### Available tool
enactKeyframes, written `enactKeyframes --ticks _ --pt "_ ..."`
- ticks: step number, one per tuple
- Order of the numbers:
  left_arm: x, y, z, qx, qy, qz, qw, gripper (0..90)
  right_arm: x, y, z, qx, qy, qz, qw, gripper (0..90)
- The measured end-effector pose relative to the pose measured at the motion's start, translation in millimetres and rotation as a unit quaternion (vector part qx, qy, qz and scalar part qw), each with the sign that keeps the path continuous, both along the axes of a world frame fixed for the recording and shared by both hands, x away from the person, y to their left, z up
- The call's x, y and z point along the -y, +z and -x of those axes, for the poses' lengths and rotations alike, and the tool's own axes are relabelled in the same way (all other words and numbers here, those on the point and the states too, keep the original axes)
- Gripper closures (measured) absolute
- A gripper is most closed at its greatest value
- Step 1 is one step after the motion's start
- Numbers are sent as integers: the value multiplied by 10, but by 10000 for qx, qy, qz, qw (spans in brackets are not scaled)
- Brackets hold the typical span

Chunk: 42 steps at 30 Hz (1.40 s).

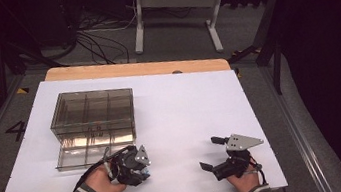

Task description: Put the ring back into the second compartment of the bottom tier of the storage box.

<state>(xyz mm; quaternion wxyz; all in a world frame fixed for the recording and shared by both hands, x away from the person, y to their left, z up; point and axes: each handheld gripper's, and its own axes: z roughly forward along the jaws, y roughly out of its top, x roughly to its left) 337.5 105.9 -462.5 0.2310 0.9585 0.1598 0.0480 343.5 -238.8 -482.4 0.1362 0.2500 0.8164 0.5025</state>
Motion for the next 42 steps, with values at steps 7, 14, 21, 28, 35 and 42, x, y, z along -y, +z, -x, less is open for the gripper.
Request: enactKeyframes --ticks 7,14,21,28,35,42 --pt "-4 6 2 23 12 0 10000 727 0 0 1 6 -4 2 10000 7" --pt "-7 19 4 12 21 41 10000 740 0 0 0 3 -2 3 10000 7" --pt "-12 61 23 40 4 148 9999 747 1 -1 -1 -8 -6 0 10000 7" --pt "-43 143 42 65 39 308 9995 747 1 -1 -2 -13 -12 -1 10000 7" --pt "-76 206 55 142 88 370 9992 747 2 -1 -2 -9 -15 -2 10000 7" --pt "-110 259 62 182 127 453 9987 747 1 -1 -2 -10 -14 0 10000 7"
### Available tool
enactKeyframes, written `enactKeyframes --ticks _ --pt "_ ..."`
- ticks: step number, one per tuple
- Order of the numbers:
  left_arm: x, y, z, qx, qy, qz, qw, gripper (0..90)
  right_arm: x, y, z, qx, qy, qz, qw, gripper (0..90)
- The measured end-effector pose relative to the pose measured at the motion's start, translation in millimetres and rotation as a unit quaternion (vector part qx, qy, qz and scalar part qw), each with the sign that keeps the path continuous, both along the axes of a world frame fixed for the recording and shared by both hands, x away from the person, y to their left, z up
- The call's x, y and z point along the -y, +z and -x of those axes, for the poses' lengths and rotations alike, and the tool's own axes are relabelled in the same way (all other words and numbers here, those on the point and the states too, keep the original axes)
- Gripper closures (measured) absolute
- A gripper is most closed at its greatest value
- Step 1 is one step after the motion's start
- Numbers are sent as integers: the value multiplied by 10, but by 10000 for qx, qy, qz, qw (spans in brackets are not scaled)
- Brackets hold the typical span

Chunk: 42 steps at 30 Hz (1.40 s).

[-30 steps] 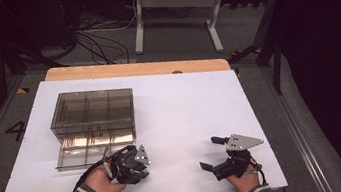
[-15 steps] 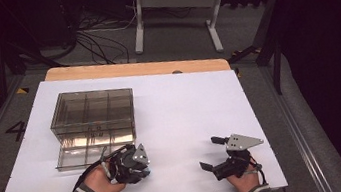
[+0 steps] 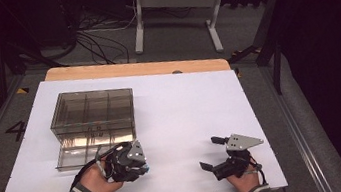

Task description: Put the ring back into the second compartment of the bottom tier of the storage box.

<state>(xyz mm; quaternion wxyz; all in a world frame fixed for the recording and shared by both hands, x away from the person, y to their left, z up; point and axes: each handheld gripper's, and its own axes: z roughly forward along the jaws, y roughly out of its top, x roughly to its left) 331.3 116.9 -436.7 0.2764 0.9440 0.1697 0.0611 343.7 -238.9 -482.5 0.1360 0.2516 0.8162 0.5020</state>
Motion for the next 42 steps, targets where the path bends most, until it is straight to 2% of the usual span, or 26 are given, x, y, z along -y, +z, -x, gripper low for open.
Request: enactKeyframes --ticks 11,26,42 --pt "-55 78 9 111 35 78 9999 746 0 0 0 2 4 0 10000 7" --pt "-196 201 -3 268 244 205 9991 746 0 0 1 10 9 2 10000 7" --pt "-283 263 -16 338 390 283 9983 746 0 0 1 7 10 0 10000 7"
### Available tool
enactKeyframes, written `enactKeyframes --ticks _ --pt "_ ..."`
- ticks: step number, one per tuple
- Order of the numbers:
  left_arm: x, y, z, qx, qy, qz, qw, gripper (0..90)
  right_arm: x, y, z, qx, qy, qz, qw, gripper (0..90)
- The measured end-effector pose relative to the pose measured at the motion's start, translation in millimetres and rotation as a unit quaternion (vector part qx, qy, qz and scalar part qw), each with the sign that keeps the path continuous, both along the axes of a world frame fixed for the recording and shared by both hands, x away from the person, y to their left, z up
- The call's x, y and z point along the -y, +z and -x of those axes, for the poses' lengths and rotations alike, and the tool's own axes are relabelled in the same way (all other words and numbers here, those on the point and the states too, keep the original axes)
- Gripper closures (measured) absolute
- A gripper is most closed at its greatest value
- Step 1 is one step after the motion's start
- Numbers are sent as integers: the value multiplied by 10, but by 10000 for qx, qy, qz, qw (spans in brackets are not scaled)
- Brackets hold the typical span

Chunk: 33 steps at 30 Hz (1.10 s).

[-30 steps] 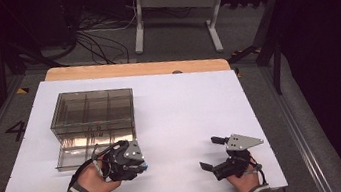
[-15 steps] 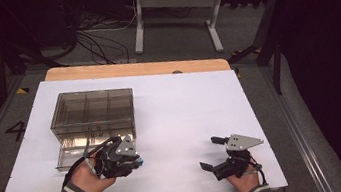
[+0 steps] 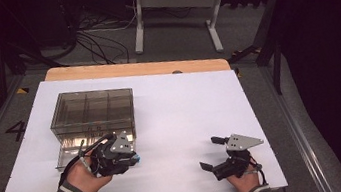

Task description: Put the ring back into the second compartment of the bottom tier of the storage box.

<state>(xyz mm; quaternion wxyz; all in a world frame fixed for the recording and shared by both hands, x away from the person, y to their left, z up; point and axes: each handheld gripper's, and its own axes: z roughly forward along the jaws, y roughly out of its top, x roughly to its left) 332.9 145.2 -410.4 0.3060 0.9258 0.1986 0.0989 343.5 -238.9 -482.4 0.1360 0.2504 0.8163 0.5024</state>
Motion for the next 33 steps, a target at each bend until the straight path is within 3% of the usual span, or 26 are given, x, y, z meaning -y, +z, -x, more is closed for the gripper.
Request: enactKeyframes --ticks 17,33 --pt "-185 89 -44 96 275 34 9996 746 1 0 -1 -6 0 -6 10000 6" --pt "-446 126 -121 79 738 100 9972 745 4 0 -3 -11 -6 -17 10000 6"
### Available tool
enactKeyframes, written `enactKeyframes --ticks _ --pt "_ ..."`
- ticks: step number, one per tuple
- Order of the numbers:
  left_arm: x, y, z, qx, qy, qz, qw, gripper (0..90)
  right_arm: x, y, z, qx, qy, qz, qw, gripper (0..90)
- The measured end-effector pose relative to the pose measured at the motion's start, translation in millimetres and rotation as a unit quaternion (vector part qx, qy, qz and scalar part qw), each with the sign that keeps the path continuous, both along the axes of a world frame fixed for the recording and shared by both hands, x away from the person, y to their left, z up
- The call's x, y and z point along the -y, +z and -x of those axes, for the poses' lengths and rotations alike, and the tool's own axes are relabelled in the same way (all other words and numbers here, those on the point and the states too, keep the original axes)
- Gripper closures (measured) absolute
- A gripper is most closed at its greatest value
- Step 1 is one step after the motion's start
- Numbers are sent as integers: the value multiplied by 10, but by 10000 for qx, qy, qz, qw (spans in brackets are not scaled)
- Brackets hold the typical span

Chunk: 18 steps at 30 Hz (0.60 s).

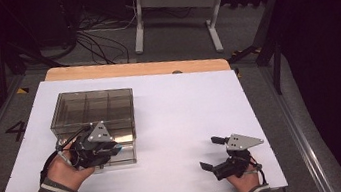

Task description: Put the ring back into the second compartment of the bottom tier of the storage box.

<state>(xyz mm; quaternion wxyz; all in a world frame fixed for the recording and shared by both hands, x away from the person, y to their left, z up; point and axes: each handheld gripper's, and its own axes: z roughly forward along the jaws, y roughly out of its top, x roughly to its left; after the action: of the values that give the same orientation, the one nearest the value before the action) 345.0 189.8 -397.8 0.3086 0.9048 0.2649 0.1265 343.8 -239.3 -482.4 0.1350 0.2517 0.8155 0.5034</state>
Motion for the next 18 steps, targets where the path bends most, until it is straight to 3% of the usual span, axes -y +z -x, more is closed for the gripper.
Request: enactKeyframes --ticks 18 --pt "-200 -64 -97 -139 454 -109 9988 745 -1 -1 1 -18 4 -13 10000 6"
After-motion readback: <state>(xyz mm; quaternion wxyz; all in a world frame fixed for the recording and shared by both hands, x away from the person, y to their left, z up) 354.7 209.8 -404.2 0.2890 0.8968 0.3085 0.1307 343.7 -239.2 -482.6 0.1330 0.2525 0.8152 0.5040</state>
